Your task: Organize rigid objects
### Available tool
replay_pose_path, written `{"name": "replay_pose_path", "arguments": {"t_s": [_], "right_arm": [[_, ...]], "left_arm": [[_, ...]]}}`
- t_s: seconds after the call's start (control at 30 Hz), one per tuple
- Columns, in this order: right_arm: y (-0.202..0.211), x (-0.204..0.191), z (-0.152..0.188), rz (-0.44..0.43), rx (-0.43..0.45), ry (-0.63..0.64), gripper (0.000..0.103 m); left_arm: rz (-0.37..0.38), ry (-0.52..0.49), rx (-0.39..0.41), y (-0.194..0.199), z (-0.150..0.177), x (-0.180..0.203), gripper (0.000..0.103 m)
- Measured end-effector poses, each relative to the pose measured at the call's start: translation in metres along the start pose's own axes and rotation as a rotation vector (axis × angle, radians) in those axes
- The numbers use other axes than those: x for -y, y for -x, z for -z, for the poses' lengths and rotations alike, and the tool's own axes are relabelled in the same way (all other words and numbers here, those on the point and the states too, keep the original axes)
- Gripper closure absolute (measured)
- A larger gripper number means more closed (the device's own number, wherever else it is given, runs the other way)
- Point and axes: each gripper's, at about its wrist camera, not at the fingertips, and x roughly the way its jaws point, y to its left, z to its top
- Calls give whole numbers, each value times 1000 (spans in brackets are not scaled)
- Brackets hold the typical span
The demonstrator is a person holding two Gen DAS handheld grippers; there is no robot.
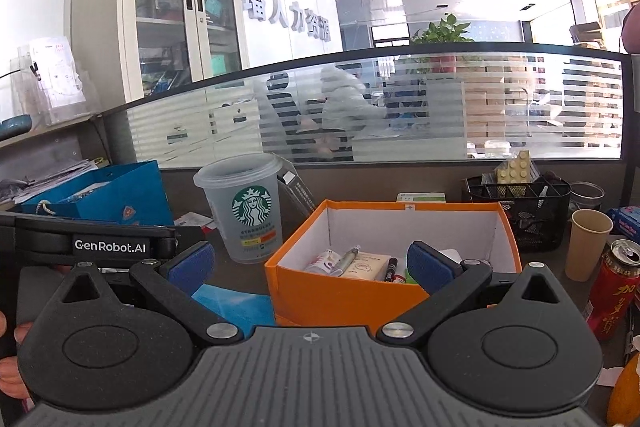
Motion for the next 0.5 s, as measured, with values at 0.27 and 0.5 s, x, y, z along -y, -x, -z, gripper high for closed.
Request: {"name": "replay_pose_path", "arguments": {"t_s": [0.27, 0.5], "right_arm": [[-2, -12, 5, 24, 5, 58, 0], [-2, -12, 6, 94, 24, 88, 0]], "left_arm": [[-29, 8, -29, -1, 3, -5, 0], [-58, -9, -25, 1, 4, -3, 0]]}}
